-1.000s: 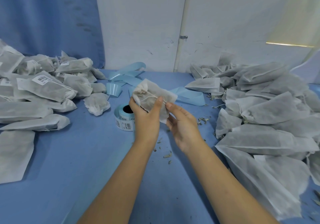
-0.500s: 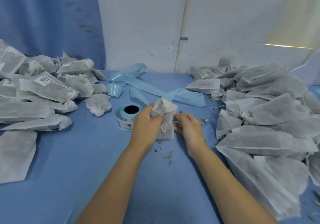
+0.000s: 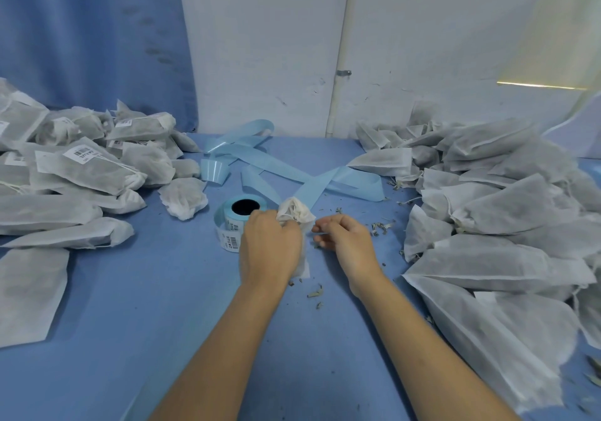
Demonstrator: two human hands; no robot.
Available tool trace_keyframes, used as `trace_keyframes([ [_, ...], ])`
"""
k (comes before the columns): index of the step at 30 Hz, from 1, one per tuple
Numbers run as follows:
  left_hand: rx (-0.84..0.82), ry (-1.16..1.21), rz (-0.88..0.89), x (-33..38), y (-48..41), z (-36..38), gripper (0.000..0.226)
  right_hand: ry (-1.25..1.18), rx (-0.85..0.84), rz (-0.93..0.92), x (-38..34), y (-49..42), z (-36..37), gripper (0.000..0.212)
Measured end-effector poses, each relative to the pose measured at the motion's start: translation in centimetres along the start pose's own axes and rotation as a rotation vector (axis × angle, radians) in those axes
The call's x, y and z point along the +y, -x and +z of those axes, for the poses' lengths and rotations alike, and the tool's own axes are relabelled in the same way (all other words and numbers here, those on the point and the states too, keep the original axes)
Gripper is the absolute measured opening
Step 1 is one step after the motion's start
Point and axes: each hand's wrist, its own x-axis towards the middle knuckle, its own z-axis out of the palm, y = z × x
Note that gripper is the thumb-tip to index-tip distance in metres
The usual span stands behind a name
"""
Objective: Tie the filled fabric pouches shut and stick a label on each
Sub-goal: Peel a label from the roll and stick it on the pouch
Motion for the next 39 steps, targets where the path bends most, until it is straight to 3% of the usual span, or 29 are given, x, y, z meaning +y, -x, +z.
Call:
trace_keyframes([
  [2,-0.045,0.068,-0.035,0.1,-0.2,-0.1,0.027,-0.003,0.003,0.000,0.0,0.0,0.0,0.017],
  [8,-0.263,0.585,-0.115,1.6,-0.3,-0.8,0.010,-0.111,-0.056,0.049,-0.5,0.1,-0.2,0.015],
  [13,-0.272,0.672,-0.108,1.2,-0.4,-1.0,0.009,-0.373,-0.111,0.113,-0.6,-0.3,-0.7,0.009],
  [17,-0.276,0.700,-0.097,0.9,-0.6,-1.1,0.012,-0.412,-0.134,0.129,-0.2,-0.8,-0.7,0.009],
  [23,-0.154,0.620,-0.140,-0.4,-0.9,-0.9,0.010,-0.574,0.096,0.151,-0.4,-1.5,-2.0,0.011],
  [30,-0.258,0.633,-0.163,-0.8,-0.8,-0.7,0.013,-0.695,0.171,0.091,-0.5,-0.9,-1.4,0.006],
  [34,-0.254,0.694,-0.166,-1.1,-0.8,-1.0,0.012,-0.528,0.248,-0.022,-0.5,-0.5,-0.5,0.025],
  [36,-0.263,0.719,-0.154,-1.1,-0.8,-1.0,0.012,-0.246,0.218,-0.070,-0.4,-0.3,-0.4,0.022],
  [39,-0.278,0.725,-0.123,-1.1,-0.6,-1.0,0.012,0.101,0.102,-0.173,0.2,-0.2,-0.4,0.034],
])
